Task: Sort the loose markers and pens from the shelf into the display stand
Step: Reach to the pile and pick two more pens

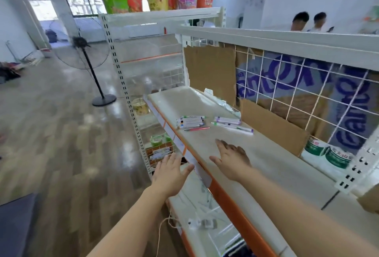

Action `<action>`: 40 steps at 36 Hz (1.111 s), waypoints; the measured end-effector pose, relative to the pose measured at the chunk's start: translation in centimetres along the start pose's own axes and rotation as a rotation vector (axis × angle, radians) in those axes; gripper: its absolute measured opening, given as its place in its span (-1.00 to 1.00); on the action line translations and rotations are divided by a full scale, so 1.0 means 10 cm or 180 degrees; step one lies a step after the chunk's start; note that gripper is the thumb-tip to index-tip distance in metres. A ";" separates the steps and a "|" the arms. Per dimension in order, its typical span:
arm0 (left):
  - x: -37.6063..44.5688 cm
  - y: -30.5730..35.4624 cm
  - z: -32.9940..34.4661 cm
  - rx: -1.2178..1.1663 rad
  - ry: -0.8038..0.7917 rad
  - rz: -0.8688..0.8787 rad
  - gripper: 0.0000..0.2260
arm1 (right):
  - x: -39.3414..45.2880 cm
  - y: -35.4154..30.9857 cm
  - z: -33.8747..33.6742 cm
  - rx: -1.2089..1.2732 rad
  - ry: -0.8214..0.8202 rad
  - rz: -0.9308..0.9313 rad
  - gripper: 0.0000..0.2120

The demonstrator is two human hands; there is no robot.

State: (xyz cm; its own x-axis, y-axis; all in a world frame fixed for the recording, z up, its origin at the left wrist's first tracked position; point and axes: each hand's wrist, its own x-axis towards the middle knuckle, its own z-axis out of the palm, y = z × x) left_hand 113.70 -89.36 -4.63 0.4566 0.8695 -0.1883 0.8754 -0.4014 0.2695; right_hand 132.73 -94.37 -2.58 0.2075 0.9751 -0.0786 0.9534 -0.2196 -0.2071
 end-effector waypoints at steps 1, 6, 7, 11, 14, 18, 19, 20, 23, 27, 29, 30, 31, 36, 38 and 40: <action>0.11 -0.05 -0.01 0.0008 0.0002 0.0028 -0.39 | 0.10 -0.01 0.01 0.0003 -0.0007 0.0024 -0.41; 0.68 -0.28 -0.09 -0.0009 0.0027 0.0209 -0.37 | 0.62 -0.08 0.08 -0.0024 0.0021 0.0144 -0.40; 0.79 -0.32 -0.11 0.0008 0.0034 0.0258 -0.37 | 0.72 -0.09 0.09 -0.0023 0.0004 0.0184 -0.40; 1.20 -0.49 -0.20 -0.0124 0.0076 0.0461 -0.45 | 1.12 -0.17 0.15 -0.0033 0.0032 0.0346 -0.44; 1.45 -0.60 -0.29 -0.0198 0.0089 0.0605 -0.46 | 1.38 -0.23 0.18 -0.0072 0.0018 0.0462 -0.49; 1.77 -0.70 -0.41 -0.0086 0.0014 0.0838 -0.50 | 1.68 -0.33 0.20 -0.0132 0.0092 0.0567 -0.59; 1.84 -0.70 -0.43 -0.0061 0.0046 0.0869 -0.53 | 1.73 -0.35 0.21 -0.0150 0.0126 0.0586 -0.61; 1.92 -0.69 -0.44 -0.0028 0.0089 0.0884 -0.55 | 1.79 -0.36 0.23 -0.0163 0.0167 0.0602 -0.63; 2.10 -0.66 -0.43 0.0028 0.0167 0.0845 -0.59 | 1.92 -0.36 0.29 -0.0200 0.0255 0.0647 -0.65; 2.27 -0.58 -0.42 0.0090 0.0365 0.1011 -0.66 | 2.05 -0.31 0.31 -0.0315 0.0300 0.0737 -0.65; 2.33 -0.54 -0.41 0.0169 0.0458 0.1033 -0.69 | 2.11 -0.28 0.33 -0.0319 0.0292 0.0735 -0.64; 2.37 -0.53 -0.41 0.0203 0.0480 0.1033 -0.70 | 2.13 -0.27 0.34 -0.0328 0.0268 0.0730 -0.63; 2.39 -0.52 -0.40 0.0216 0.0478 0.1033 -0.70 | 2.14 -0.25 0.34 -0.0355 0.0245 0.0724 -0.62; 2.49 -0.47 -0.35 0.0422 0.0384 0.1093 -0.73 | 2.18 -0.19 0.37 -0.0439 0.0289 0.0606 -0.65; 2.52 -0.45 -0.34 0.0514 0.0401 0.1088 -0.75 | 2.18 -0.15 0.39 -0.0456 0.0344 0.0544 -0.68; 2.55 -0.44 -0.32 0.0509 0.0387 0.1066 -0.76 | 2.17 -0.11 0.39 -0.0460 0.0313 0.0505 -0.70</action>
State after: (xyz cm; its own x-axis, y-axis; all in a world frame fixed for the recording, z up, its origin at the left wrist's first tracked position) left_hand 120.92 -64.52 -7.58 0.7075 0.7067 0.0012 0.6991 -0.7002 0.1445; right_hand 135.31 -73.10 -7.81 0.3709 0.9287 -0.0020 0.9271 -0.3704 -0.0573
